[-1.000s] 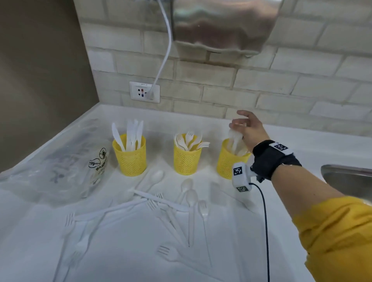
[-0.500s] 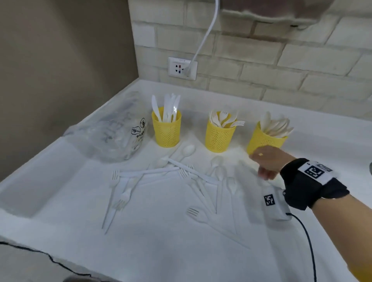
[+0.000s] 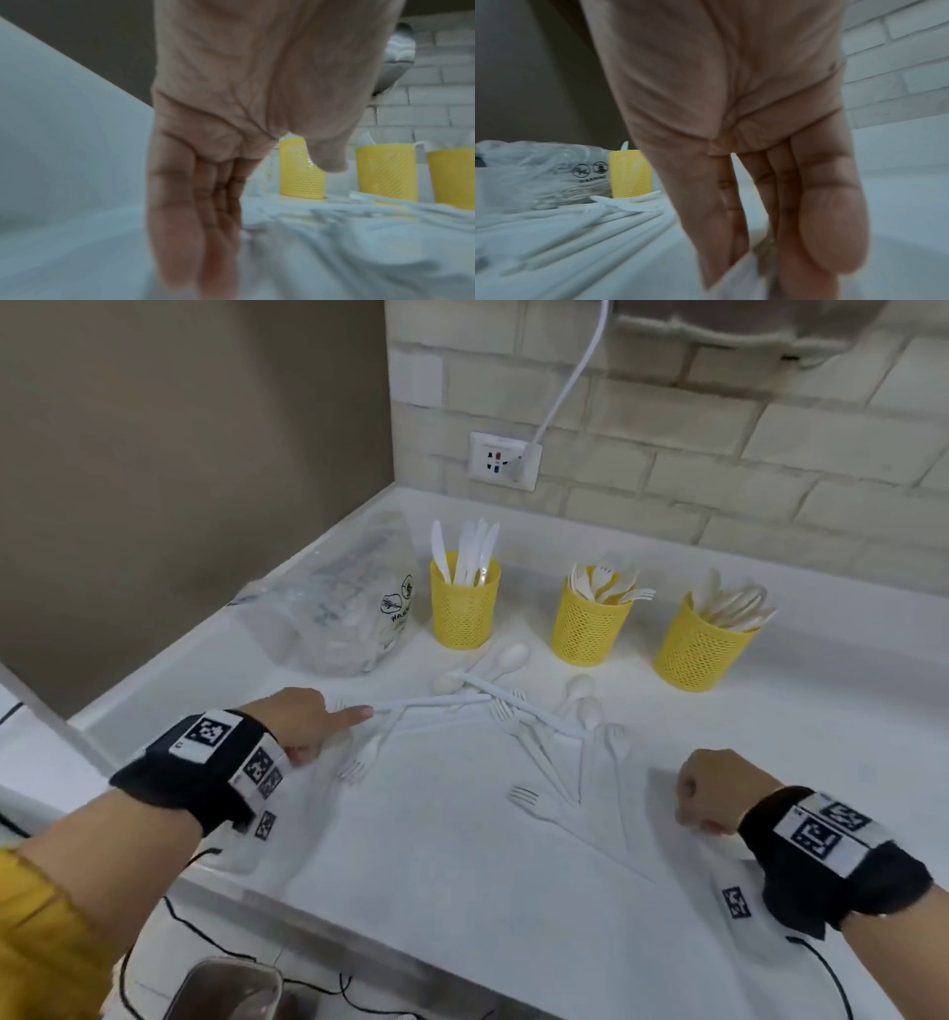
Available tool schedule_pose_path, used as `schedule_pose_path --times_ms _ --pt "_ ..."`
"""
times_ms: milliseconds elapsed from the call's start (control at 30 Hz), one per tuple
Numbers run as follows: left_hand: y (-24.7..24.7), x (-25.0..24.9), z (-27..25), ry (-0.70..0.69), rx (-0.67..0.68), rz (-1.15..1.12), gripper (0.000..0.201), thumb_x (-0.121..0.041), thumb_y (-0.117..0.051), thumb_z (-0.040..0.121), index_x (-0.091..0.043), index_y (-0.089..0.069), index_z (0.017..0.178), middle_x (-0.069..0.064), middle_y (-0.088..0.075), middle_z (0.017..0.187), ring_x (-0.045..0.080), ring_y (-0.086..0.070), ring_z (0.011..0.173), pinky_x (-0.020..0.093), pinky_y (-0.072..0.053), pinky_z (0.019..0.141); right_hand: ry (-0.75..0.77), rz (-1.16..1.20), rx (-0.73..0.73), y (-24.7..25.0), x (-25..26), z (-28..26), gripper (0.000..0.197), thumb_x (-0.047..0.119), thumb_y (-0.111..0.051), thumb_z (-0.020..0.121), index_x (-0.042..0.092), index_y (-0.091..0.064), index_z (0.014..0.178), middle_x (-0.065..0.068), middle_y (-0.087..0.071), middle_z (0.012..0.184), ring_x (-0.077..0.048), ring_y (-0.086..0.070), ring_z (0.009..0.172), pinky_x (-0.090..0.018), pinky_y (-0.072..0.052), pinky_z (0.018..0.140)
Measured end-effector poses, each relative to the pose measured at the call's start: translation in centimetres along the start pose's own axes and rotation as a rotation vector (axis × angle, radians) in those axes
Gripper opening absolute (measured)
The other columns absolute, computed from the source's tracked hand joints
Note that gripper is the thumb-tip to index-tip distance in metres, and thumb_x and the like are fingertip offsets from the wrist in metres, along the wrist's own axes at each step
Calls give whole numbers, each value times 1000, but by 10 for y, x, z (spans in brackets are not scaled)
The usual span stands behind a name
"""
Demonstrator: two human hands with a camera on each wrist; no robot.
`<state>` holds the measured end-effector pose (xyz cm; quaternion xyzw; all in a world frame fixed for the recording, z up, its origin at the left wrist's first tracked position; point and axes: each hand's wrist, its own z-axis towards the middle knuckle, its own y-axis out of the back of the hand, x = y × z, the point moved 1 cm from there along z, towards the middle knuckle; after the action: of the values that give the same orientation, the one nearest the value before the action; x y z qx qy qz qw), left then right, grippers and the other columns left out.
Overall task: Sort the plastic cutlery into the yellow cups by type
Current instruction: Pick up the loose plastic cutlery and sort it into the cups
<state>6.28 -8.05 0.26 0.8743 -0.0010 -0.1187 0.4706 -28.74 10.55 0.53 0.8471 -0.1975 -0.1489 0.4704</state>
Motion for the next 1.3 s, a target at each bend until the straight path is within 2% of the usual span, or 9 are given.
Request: schedule_pose_path --times_ms 200,400,567,633,700,833,1000,1167,1300 --pt "-7 -38 -2 -79 11 211 55 -61 -66 71 -12 -43 57 -1 -46 58 11 -43 52 24 -34 53 46 162 -32 -6 30 -5 23 15 -55 86 10 -38 100 -4 -49 88 -22 -49 79 -19 -33 50" --pt "-14 -55 -15 -80 -12 182 32 -24 -62 79 -14 -41 57 -2 -41 55 13 -37 46 19 -26 43 18 254 -97 -4 76 10 115 67 -61 70 8 2 146 -20 -31 143 -33 -36 131 -40 -35 102" --pt "-17 -53 -27 -93 79 232 10 -14 -57 80 -7 -52 76 3 -54 74 13 -39 53 21 -28 46 27 232 -35 11 94 24 112 31 -70 78 -5 14 143 -22 -41 139 -34 -46 124 -36 -44 96" --pt "-16 -44 -33 -103 91 172 4 -8 -55 78 -6 -58 76 7 -64 83 17 -47 56 20 -35 45 14 198 8 14 88 23 84 25 -70 76 -7 -21 137 -17 -55 115 -30 -58 102 -31 -49 75" --pt "-13 -32 -35 -98 52 75 7 -6 -46 85 -5 -52 82 8 -64 78 17 -52 58 19 -39 44 39 169 36 16 80 19 28 21 -70 73 4 -53 86 -6 -54 77 -20 -54 64 -24 -40 50" --pt "4 -21 -36 -61 -159 -14 5 -8 -36 91 -5 -40 91 8 -48 75 19 -46 59 26 -35 50 0 75 145 19 66 13 23 17 -66 71 10 -47 58 0 -50 38 -17 -45 46 -19 -32 45" --pt "18 -39 -40 -131 -394 52 14 -12 -44 92 -6 -41 80 6 -44 80 25 -46 77 28 -28 52 -15 -20 123 18 61 14 30 14 -64 74 8 -50 99 -4 -54 83 -23 -55 77 -21 -38 52" --pt "5 -73 -17 -284 -278 111 33 -26 -57 90 3 -54 105 14 -55 110 30 -51 106 26 -32 73 92 181 -12 13 66 25 62 34 -67 77 3 -35 121 -9 -51 106 -28 -52 98 -30 -39 70" --pt "-18 -88 0 -254 -159 120 36 -26 -68 80 -2 -51 100 13 -53 103 25 -52 94 28 -38 73 94 184 -25 12 66 25 21 23 -63 80 9 -48 83 -5 -52 88 -24 -51 85 -24 -37 58"
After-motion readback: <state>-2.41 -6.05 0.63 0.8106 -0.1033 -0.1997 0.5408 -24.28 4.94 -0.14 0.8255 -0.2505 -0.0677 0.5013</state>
